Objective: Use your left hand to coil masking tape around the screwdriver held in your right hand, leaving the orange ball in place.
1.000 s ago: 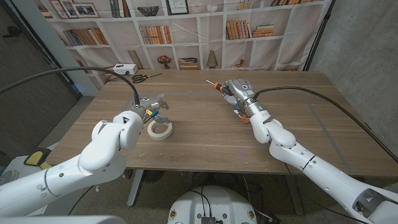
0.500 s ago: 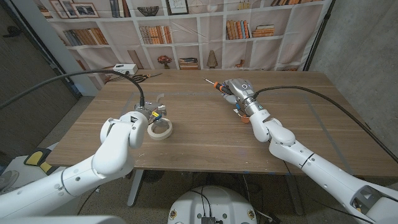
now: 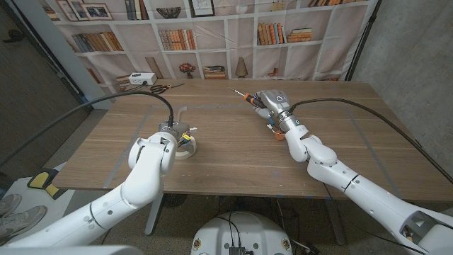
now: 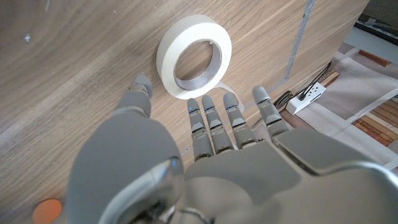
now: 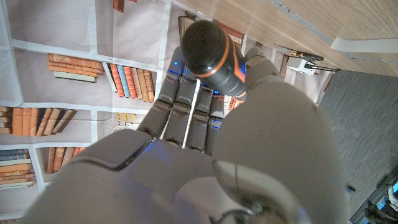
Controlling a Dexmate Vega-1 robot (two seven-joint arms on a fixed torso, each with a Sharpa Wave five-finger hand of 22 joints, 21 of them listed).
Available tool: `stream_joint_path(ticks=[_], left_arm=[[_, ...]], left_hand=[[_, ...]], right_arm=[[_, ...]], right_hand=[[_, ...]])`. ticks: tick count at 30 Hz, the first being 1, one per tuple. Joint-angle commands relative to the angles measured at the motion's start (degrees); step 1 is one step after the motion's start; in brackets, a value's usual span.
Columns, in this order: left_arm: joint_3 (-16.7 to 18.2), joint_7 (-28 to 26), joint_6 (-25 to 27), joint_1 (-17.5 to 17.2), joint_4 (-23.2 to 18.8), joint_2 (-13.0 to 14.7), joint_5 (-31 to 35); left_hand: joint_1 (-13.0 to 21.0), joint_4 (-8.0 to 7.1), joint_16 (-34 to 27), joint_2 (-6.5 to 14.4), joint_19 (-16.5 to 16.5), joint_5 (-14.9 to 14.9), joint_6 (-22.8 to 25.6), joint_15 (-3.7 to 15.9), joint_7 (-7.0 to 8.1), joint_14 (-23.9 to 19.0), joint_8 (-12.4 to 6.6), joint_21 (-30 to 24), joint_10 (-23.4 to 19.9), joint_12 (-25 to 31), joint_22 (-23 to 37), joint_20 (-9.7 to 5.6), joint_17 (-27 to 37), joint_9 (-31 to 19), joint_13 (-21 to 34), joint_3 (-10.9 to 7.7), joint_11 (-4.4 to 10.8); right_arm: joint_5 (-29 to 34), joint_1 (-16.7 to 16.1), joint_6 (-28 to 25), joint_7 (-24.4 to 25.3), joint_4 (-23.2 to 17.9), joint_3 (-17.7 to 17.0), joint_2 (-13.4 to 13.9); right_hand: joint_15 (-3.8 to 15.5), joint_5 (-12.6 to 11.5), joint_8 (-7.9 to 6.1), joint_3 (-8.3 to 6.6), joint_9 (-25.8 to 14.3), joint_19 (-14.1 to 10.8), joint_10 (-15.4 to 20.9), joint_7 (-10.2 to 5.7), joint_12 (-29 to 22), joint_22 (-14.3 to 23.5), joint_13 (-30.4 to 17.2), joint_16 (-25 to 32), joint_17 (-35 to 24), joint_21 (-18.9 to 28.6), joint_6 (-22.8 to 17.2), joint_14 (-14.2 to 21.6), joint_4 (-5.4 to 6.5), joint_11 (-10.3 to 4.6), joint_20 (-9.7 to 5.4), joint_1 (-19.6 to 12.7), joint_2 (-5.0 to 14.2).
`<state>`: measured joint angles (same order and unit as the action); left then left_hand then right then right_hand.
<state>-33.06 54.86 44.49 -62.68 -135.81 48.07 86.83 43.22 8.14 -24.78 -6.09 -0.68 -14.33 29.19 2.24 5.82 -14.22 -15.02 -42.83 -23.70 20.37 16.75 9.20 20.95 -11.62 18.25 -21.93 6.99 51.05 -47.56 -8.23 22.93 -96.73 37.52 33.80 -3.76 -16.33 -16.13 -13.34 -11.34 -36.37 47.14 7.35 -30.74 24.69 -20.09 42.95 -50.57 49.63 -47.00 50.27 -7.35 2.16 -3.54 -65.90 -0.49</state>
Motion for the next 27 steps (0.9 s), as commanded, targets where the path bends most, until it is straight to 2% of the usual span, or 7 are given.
stream_joint_path(ticks=[1,11,14,18,19,22,27], left_arm=[[3.6,5.1,-6.8,-3.7,3.5,-8.1,9.0],[5.4,7.0,-9.9,-5.3,6.4,-11.9,13.4],[5.8,6.3,-10.5,-5.7,7.0,-12.5,13.6],[6.2,5.2,-11.0,-6.0,7.9,-13.0,13.4],[6.3,4.8,-11.1,-6.1,8.1,-13.1,13.2],[6.5,3.9,-11.3,-6.2,8.6,-13.3,12.3],[6.4,3.0,-11.7,-5.9,9.6,-13.4,11.3]], left_hand=[[0.4,0.01,0.5,-0.4,0.6,-0.4,0.6,3.3,0.04,-0.1,-0.39,-0.5,-0.9,0.7,0.1,0.1,-0.4,-0.3,0.5,0.48,0.41],[0.6,-0.28,1.9,0.0,0.6,-0.4,-0.1,3.78,-0.01,0.3,0.14,-0.9,-0.8,1.0,0.0,-0.11,-1.6,-0.4,1.0,0.88,0.28],[0.6,-0.43,2.5,0.1,0.6,-0.3,-1.3,4.0,0.29,0.2,0.77,-1.2,0.3,0.7,0.0,-0.28,-2.2,-0.4,1.1,1.14,0.6],[0.8,-0.5,3.5,0.2,0.3,-0.1,-4.7,4.47,0.6,0.3,2.32,-1.7,2.4,-0.2,-0.1,-0.54,-3.3,-0.4,1.2,1.6,-0.15],[1.0,-0.45,3.8,0.3,0.0,0.0,-5.6,4.55,0.61,0.3,2.72,-1.9,3.1,-0.6,-0.1,-0.75,-3.7,-0.3,1.1,1.74,0.31],[1.4,-0.47,4.6,0.6,-0.5,0.1,-8.1,4.67,0.29,0.7,3.69,-2.4,4.3,-1.3,-0.1,-0.94,-4.6,-0.2,0.9,2.0,-0.08],[1.9,-0.56,4.6,1.6,-1.8,0.3,-7.5,5.45,0.37,-1.0,3.26,-3.3,3.0,-1.1,-0.2,-1.8,-5.6,-0.1,0.6,2.09,0.28]], right_arm=[[-0.6,-0.6,0.1,0.3,-0.4,-0.3,0.3],[-0.5,-0.7,0.0,-0.3,-0.7,-0.2,0.5],[-0.6,-0.7,0.1,-0.5,-0.8,-0.2,0.5],[-0.7,-0.8,0.3,-0.4,-0.7,-0.2,0.5],[-0.8,-0.8,0.3,-0.4,-0.8,-0.2,0.5],[-0.7,-0.8,0.3,-0.5,-0.9,-0.3,0.6],[-0.9,-0.9,0.5,-0.5,-1.0,-0.3,0.6]], right_hand=[[16.9,-0.3,0.0,0.21,-0.3,0.3,7.9,-13.2,0.3,0.2,-0.3,-0.4,-0.3,0.5,-13.8,11.0,0.12,-7.11,-7.8,-7.4,7.4],[16.9,-0.4,0.18,0.48,-0.3,0.6,8.0,-13.07,0.4,0.1,-0.5,-0.8,-0.5,1.0,-13.9,11.1,0.18,-7.07,-7.78,-7.6,7.45],[16.9,-0.5,0.24,0.58,-0.4,0.7,8.0,-13.13,0.5,0.1,-0.5,-0.9,-0.6,1.2,-13.9,11.2,0.19,-7.09,-7.79,-7.6,7.47],[16.9,-0.5,0.34,0.66,-0.4,0.8,8.0,-13.03,0.5,0.1,-0.6,-1.1,-0.7,1.3,-13.8,11.3,0.2,-7.05,-7.79,-7.7,7.49],[16.9,-0.5,0.34,0.67,-0.4,0.8,8.0,-13.05,0.5,0.0,-0.6,-1.1,-0.7,1.4,-13.9,11.3,0.2,-7.05,-7.79,-7.7,7.49],[16.91,-0.5,0.37,0.73,-0.4,0.9,8.0,-13.05,0.6,0.0,-0.6,-1.2,-0.7,1.5,-13.9,11.3,0.21,-7.12,-7.78,-7.7,7.5],[16.9,-0.6,0.45,0.84,-0.4,1.0,8.1,-13.07,0.7,0.0,-0.7,-1.3,-0.8,1.7,-13.9,11.4,0.24,-7.15,-7.78,-7.8,7.55]])
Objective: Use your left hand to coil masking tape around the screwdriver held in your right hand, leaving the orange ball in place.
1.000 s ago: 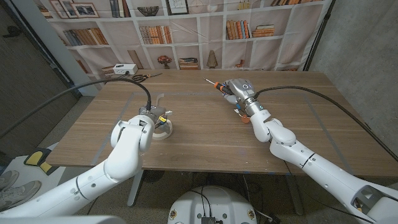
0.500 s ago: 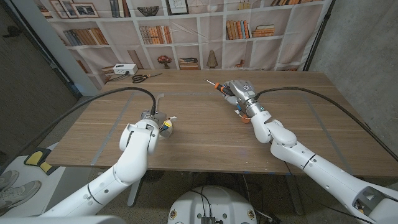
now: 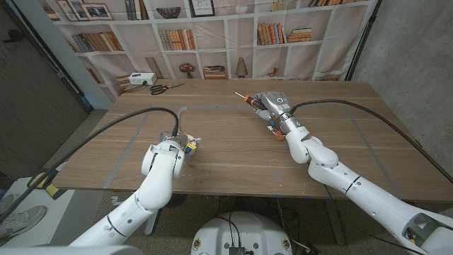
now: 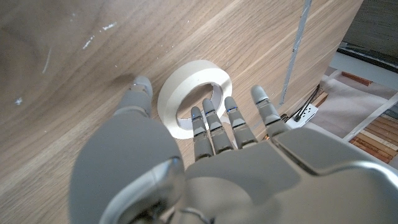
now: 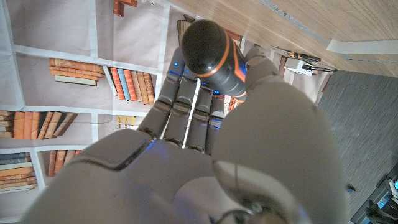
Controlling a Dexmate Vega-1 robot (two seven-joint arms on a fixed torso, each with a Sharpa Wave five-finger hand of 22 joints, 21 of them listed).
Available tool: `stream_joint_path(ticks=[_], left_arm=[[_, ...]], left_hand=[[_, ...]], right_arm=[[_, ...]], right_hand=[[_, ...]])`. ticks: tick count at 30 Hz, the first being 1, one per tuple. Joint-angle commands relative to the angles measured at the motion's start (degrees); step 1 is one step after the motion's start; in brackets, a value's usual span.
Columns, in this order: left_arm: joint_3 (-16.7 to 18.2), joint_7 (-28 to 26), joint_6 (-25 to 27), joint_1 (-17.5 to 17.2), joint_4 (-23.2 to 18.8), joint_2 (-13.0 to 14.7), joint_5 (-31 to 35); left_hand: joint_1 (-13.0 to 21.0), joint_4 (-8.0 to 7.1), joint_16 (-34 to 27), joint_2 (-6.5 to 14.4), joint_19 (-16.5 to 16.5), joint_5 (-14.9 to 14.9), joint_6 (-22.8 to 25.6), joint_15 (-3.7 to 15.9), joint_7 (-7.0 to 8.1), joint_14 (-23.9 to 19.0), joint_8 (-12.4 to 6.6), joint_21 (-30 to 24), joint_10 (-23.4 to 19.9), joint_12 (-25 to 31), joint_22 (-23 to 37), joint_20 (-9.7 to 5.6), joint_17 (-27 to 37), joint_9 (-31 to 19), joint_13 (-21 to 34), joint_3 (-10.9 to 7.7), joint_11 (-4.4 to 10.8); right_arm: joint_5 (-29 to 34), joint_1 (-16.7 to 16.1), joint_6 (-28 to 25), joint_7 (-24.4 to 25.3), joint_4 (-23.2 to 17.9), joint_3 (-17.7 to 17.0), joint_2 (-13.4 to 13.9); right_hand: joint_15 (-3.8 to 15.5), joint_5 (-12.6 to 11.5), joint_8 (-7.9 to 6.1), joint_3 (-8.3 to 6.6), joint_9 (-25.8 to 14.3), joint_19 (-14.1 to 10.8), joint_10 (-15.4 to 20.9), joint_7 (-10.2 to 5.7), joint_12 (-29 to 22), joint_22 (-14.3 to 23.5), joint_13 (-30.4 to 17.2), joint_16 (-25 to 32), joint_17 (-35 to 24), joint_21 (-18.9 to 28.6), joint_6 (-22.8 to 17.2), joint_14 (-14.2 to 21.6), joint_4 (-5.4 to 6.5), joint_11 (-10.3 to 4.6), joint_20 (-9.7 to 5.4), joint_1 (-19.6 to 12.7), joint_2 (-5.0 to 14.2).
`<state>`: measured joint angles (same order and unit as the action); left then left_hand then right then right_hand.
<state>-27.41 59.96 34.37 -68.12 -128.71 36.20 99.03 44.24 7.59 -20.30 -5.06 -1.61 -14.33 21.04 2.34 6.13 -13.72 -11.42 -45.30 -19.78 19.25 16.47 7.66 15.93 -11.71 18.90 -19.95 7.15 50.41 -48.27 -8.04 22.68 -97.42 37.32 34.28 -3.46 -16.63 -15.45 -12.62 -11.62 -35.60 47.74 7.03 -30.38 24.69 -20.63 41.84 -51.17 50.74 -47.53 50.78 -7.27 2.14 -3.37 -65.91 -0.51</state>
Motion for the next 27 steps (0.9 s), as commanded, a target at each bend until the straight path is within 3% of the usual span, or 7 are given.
stream_joint_path(ticks=[1,7,16,18,21,25,27], left_arm=[[0.7,-2.5,-1.6,-0.4,2.7,-1.5,-0.9],[-0.2,-3.5,-1.9,0.3,4.0,-1.4,-1.5],[-2.1,-1.7,-2.9,2.9,6.9,-1.1,-3.6],[-2.8,-2.0,-3.0,3.4,7.8,-1.0,-3.6],[-3.7,-6.3,-2.5,2.9,8.5,-0.1,-3.6],[-4.2,-11.2,-1.4,2.1,9.0,0.8,-3.7],[-4.4,-12.5,-1.1,1.9,9.2,1.1,-3.8]], left_hand=[[1.0,-0.11,-0.2,1.2,-1.2,0.3,1.2,5.62,0.01,-2.8,-0.59,-1.1,-1.6,0.2,0.1,-0.37,-0.8,0.0,-0.2,-0.01,0.42],[3.1,0.07,-0.7,4.4,-2.6,0.9,4.8,7.09,0.26,-6.5,-1.79,-2.4,-4.9,0.8,-0.1,-1.05,-2.0,0.2,-0.8,-0.99,0.68],[6.0,1.24,-0.2,6.4,-4.7,2.1,6.1,7.44,0.23,-8.9,-1.89,-4.1,-7.1,1.0,-0.2,-2.44,-3.7,0.2,-1.3,-2.34,1.14],[7.7,1.64,-0.5,7.8,-6.5,2.9,8.4,8.54,0.28,-12.3,-2.51,-5.5,-9.3,1.4,-0.4,-3.45,-4.6,0.2,-1.6,-3.16,2.3],[12.9,2.39,-3.0,10.6,-12.4,4.1,18.3,10.56,1.01,-23.5,-5.38,-10.0,-18.9,4.0,-1.0,-6.26,-4.7,0.2,-1.8,-4.73,3.92],[18.3,2.67,-10.1,12.0,-16.1,4.3,28.3,11.39,0.45,-36.3,-8.86,-15.1,-28.4,7.2,-1.3,-8.33,-0.6,-0.4,0.1,-3.86,4.2],[21.9,2.87,-12.1,12.1,-16.6,4.3,30.7,11.49,-0.39,-39.0,-9.87,-17.6,-30.7,8.3,-1.2,-8.43,1.7,-0.7,1.8,-3.45,4.13]], right_arm=[[-0.2,-0.2,0.1,-0.3,-0.3,-0.2,0.0],[-0.4,-0.1,0.3,-0.3,-0.2,-0.2,0.0],[-0.1,0.1,0.0,-0.7,0.0,-0.1,-0.1],[0.0,0.2,-0.2,-0.9,-0.1,0.0,-0.1],[0.1,0.2,-0.5,-1.2,-0.2,0.0,-0.1],[0.1,0.2,-0.6,-1.4,-0.2,0.0,-0.1],[0.1,0.2,-0.8,-1.4,-0.2,0.0,-0.1]], right_hand=[[16.6,-0.3,-0.23,0.13,-0.1,0.3,7.5,-12.79,0.3,0.0,-0.2,-0.2,-0.2,0.6,-13.4,10.9,0.16,-7.15,-7.94,-7.8,7.57],[16.6,-0.3,-0.08,0.28,-0.2,0.5,7.6,-12.82,0.4,-0.1,-0.3,-0.5,-0.4,0.9,-13.3,11.0,0.19,-7.06,-7.94,-7.9,7.61],[16.6,-0.4,0.04,0.51,-0.2,0.7,7.5,-12.81,0.6,-0.2,-0.4,-0.8,-0.6,1.3,-13.4,11.2,0.25,-7.11,-7.92,-8.0,7.67],[16.6,-0.4,0.08,0.57,-0.2,0.8,7.5,-12.79,0.7,-0.2,-0.4,-0.9,-0.7,1.4,-13.5,11.2,0.27,-7.13,-7.92,-8.0,7.7],[16.6,-0.4,0.16,0.64,-0.2,0.9,7.5,-12.76,0.8,-0.2,-0.4,-1.0,-0.7,1.6,-13.4,11.3,0.28,-7.12,-7.92,-8.1,7.72],[16.6,-0.4,0.19,0.7,-0.2,1.0,7.6,-12.85,0.8,-0.3,-0.5,-1.1,-0.8,1.7,-13.4,11.3,0.29,-7.18,-7.92,-8.1,7.73],[16.59,-0.4,0.28,0.75,-0.2,1.1,7.5,-12.92,0.8,-0.3,-0.5,-1.2,-0.8,1.8,-13.3,11.3,0.32,-7.13,-7.92,-8.1,7.78]])
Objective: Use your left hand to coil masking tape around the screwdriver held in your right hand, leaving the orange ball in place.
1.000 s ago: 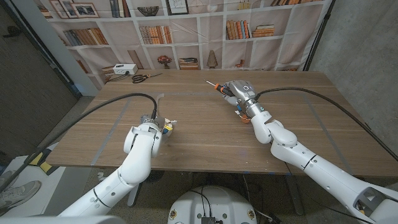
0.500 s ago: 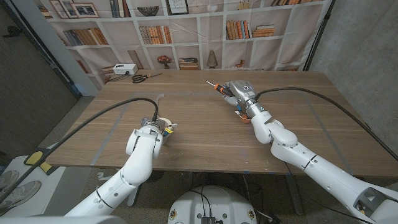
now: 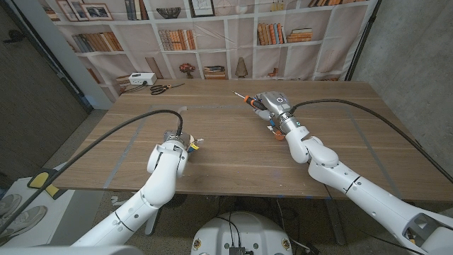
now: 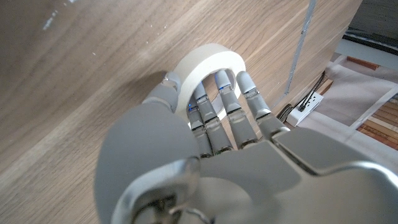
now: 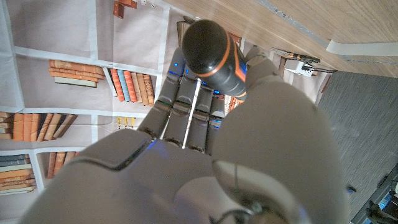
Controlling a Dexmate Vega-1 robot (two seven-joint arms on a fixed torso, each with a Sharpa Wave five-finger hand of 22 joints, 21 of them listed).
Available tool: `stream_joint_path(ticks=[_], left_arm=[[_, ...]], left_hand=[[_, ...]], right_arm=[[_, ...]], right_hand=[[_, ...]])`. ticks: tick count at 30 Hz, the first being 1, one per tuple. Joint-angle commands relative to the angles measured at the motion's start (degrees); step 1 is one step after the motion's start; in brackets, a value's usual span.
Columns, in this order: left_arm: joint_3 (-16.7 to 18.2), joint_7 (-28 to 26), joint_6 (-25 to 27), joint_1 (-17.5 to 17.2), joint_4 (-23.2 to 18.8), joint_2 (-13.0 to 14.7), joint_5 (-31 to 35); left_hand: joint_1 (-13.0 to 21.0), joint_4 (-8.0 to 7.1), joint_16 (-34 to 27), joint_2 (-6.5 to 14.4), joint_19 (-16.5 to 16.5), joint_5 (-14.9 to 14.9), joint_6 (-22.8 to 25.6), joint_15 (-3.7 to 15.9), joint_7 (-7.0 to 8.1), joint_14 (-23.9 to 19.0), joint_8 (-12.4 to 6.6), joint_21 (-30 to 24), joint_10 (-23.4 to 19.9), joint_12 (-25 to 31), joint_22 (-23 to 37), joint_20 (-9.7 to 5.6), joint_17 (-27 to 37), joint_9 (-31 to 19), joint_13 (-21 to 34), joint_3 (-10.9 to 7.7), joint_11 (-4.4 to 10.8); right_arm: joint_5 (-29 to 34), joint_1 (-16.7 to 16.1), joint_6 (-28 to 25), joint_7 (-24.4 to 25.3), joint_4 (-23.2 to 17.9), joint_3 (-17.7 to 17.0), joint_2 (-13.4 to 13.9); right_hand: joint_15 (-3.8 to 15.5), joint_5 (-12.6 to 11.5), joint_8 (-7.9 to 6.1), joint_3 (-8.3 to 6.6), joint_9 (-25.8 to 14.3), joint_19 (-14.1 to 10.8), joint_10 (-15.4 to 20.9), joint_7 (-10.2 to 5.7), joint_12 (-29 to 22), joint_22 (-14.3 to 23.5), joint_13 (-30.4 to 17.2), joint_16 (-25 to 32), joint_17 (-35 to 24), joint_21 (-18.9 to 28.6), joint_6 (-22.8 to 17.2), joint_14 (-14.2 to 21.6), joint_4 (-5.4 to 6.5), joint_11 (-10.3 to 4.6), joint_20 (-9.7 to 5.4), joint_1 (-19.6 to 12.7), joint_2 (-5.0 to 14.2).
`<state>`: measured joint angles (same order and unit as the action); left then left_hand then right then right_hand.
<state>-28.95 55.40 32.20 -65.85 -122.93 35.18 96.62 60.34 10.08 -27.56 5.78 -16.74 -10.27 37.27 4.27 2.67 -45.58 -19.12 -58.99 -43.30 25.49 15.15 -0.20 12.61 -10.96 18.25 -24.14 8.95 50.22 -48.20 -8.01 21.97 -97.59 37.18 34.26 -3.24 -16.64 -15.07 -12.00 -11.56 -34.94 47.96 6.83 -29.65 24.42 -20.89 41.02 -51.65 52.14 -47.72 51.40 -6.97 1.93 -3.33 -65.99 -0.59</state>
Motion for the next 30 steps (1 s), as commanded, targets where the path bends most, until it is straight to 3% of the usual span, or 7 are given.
stream_joint_path(ticks=[1,5,9,15,20,30], left_arm=[[-2.8,-8.4,1.3,-0.4,3.5,2.2,-1.6],[-2.8,-11.1,2.3,-0.8,4.0,2.6,-2.9],[-2.2,-16.5,3.8,-1.9,4.2,2.9,-5.6],[1.5,-32.8,7.2,-6.2,2.0,2.3,-15.0],[5.6,-49.0,8.6,-9.7,-0.4,-0.3,-25.2],[10.2,-63.1,7.1,-10.2,-3.4,-2.9,-39.7]], left_hand=[[6.6,0.26,-5.4,1.4,-1.8,0.2,15.2,9.56,2.95,-8.0,-2.49,-4.7,-7.5,2.3,0.2,-0.7,5.6,-1.6,3.0,0.84,2.24],[8.3,-0.15,-6.1,1.8,-3.3,0.2,17.0,9.55,2.53,-10.0,-3.22,-7.3,-9.5,3.3,0.3,-1.17,6.9,-1.7,4.5,1.1,2.25],[10.9,-0.12,-8.3,1.3,-7.0,-0.3,17.9,9.5,0.74,-15.8,-3.61,-12.5,-9.9,3.7,0.5,-2.33,9.6,-2.0,7.1,1.87,1.3],[12.2,-0.29,-9.1,0.6,-7.8,-0.8,18.9,9.42,0.49,-16.8,-4.01,-14.4,-10.4,3.8,0.3,-2.91,11.7,-2.2,8.4,2.58,0.56],[12.9,-0.36,-9.6,0.1,-7.8,-1.1,19.5,9.38,0.18,-17.1,-4.18,-15.3,-10.8,4.0,0.1,-2.79,13.1,-2.3,9.2,3.02,0.22],[13.8,-0.6,-9.9,-0.2,-7.8,-1.4,20.0,9.36,-0.23,-17.1,-4.24,-16.4,-11.0,4.0,-0.4,-2.51,14.8,-2.4,10.3,3.53,-0.41]], right_arm=[[0.3,0.2,-0.7,-0.8,0.0,0.2,-0.1],[0.3,0.2,-0.9,-0.8,0.1,0.2,-0.2],[0.6,0.3,-1.3,-1.3,-0.1,0.4,-0.3],[1.0,0.6,-1.7,-1.5,-0.2,0.7,-0.6],[1.0,0.8,-1.9,-1.5,0.0,0.9,-1.0],[1.2,1.0,-2.3,-1.7,0.0,1.1,-1.3]], right_hand=[[16.38,-0.4,-0.08,0.14,-0.3,0.5,7.3,-12.75,0.1,0.0,-0.3,-0.4,-0.4,0.4,-13.1,10.7,0.04,-6.98,-7.96,-8.0,7.88],[16.38,-0.4,-0.04,0.21,-0.3,0.6,7.2,-12.74,0.2,-0.1,-0.3,-0.5,-0.4,0.5,-13.2,10.7,0.08,-6.94,-7.97,-8.1,7.94],[16.38,-0.4,0.01,0.29,-0.3,0.7,7.3,-12.69,0.3,-0.1,-0.4,-0.7,-0.5,0.7,-13.2,10.8,0.12,-6.9,-7.96,-8.1,8.01],[16.38,-0.4,0.06,0.37,-0.4,0.9,7.3,-12.77,0.4,-0.2,-0.5,-0.8,-0.6,0.9,-13.2,10.8,0.15,-6.95,-7.96,-8.1,8.04],[16.38,-0.4,0.11,0.48,-0.4,1.0,7.3,-12.71,0.4,-0.3,-0.5,-0.9,-0.7,1.0,-13.3,10.8,0.17,-6.96,-7.95,-8.2,8.04],[16.39,-0.4,0.22,0.71,-0.4,1.3,7.5,-12.71,0.6,-0.4,-0.6,-1.3,-0.9,1.4,-13.4,10.9,0.15,-6.98,-7.95,-8.3,8.0]])
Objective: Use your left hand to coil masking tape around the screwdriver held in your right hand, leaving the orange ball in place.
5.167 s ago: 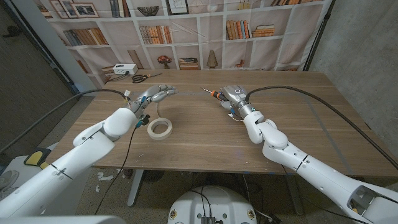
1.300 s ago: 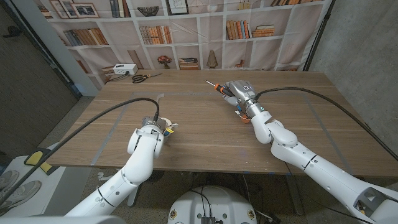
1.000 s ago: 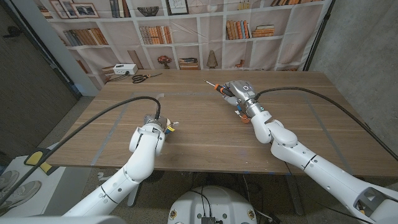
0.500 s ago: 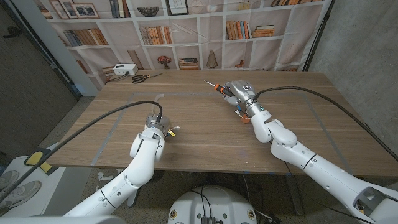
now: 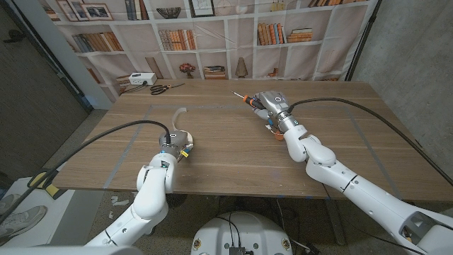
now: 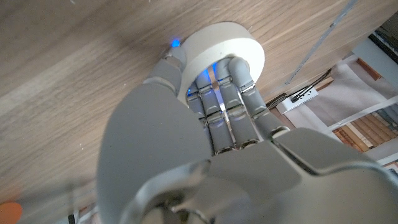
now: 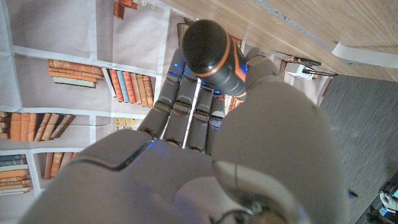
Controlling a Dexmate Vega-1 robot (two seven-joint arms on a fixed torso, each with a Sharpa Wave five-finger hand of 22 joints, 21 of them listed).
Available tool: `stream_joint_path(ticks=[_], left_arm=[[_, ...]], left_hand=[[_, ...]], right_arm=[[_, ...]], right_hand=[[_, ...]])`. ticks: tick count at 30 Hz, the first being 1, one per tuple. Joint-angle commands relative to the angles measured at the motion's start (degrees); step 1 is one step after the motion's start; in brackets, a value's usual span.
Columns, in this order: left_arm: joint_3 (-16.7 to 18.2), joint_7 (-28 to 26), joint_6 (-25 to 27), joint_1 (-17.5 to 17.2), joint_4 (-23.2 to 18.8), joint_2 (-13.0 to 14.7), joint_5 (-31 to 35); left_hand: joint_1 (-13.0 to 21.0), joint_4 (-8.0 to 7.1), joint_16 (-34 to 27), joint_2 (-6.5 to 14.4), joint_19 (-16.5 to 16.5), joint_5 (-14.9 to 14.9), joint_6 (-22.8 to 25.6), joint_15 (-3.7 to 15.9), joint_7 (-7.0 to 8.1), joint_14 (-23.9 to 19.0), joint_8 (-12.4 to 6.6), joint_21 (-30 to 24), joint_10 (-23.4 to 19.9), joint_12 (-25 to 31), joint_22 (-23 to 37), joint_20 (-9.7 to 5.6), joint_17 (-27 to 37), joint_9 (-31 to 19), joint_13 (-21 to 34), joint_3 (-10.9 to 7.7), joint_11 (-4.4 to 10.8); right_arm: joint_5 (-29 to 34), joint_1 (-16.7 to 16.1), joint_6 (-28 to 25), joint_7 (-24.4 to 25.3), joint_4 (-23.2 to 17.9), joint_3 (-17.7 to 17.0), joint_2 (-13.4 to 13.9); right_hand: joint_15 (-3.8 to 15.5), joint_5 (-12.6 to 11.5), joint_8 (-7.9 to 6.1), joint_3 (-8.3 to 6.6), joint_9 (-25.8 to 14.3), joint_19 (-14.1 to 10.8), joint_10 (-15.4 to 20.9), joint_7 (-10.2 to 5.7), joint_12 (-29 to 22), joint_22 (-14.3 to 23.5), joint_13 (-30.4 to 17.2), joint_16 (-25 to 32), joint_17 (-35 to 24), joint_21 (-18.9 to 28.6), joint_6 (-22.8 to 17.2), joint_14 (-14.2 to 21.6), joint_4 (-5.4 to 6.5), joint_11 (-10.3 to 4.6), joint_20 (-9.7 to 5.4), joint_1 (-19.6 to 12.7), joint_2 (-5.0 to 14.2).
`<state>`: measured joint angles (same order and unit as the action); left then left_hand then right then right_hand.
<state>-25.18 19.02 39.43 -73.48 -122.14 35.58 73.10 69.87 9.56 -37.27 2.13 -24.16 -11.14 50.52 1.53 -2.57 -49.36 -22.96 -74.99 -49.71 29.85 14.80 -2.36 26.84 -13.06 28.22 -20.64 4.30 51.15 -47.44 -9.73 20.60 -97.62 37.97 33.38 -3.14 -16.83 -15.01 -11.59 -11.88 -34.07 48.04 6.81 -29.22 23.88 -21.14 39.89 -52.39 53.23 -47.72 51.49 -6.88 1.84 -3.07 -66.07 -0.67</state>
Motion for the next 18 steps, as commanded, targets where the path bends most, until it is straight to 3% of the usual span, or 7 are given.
stream_joint_path(ticks=[1,11,18], left_arm=[[6.7,-28.4,-0.5,-2.5,-4.1,-3.8,-17.3],[10.6,-44.6,-10.9,-1.9,-1.6,-7.8,-31.2],[13.8,-44.6,-17.9,-1.3,-0.5,-8.7,-43.3]], left_hand=[[4.3,-0.09,-0.2,3.5,-0.5,-0.5,6.7,12.11,4.97,-13.3,-0.36,-0.5,-4.6,-0.4,-0.1,-0.29,0.7,-0.3,0.4,0.07,4.21],[4.8,-0.17,-0.2,3.3,-0.3,-0.5,6.8,12.09,4.61,-13.2,-0.24,-1.1,-5.0,-0.8,-0.5,-0.19,1.8,-0.4,0.3,0.35,4.01],[5.4,-0.14,-0.2,3.1,-0.4,-0.5,6.8,12.09,4.21,-13.1,-0.04,-1.7,-5.2,-1.1,-0.9,0.17,2.7,-0.4,0.2,0.57,3.79]], right_arm=[[0.2,0.2,-0.7,-0.3,-0.1,0.2,-0.4],[0.3,-0.2,-1.0,-0.5,-0.9,0.0,0.0],[0.3,-0.6,-1.1,-1.0,-1.8,-0.3,0.4]], right_hand=[[16.29,-0.2,0.16,0.33,-0.1,0.4,7.4,-12.68,0.2,0.1,-0.4,-0.2,-0.2,0.4,-13.4,10.8,0.06,-6.92,-8.21,-8.3,8.07],[16.29,-0.3,0.27,0.53,-0.1,0.7,7.5,-12.75,0.4,0.0,-0.5,-0.5,-0.4,0.8,-13.5,11.0,0.05,-6.9,-8.19,-8.4,8.06],[16.29,-0.3,0.32,0.66,-0.1,0.8,7.6,-12.71,0.4,-0.1,-0.6,-0.7,-0.5,1.0,-13.6,11.0,0.06,-6.9,-8.17,-8.5,8.07]])
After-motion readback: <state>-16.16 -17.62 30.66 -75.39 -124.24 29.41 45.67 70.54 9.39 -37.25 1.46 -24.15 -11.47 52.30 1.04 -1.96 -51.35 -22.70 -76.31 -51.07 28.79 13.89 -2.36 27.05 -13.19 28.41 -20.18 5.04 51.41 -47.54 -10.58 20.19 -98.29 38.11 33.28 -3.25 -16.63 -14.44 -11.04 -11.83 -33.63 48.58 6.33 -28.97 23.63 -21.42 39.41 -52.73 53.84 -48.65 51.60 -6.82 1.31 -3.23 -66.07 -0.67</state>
